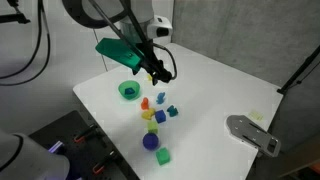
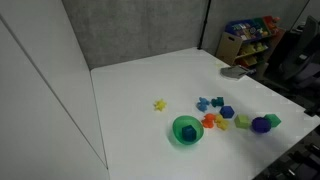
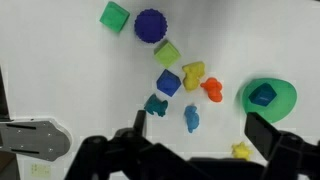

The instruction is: Remove the blue block from the bowl and put it on top of the blue block on the table

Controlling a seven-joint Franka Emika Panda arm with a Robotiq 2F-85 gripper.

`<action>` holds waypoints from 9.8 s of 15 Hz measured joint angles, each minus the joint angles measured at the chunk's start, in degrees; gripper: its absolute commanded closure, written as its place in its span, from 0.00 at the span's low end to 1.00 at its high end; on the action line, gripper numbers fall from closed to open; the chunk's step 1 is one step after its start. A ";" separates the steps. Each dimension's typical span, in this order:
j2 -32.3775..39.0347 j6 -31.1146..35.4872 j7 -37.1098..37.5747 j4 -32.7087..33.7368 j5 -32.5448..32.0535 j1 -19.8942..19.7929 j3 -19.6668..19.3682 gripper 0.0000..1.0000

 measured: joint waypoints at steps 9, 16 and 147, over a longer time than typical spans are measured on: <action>0.00 0.00 0.00 0.00 0.00 0.00 0.00 0.00; 1.11 0.00 0.00 0.06 0.00 0.07 1.93 0.00; 55.70 30.78 36.99 21.08 5.06 10.94 7.43 0.69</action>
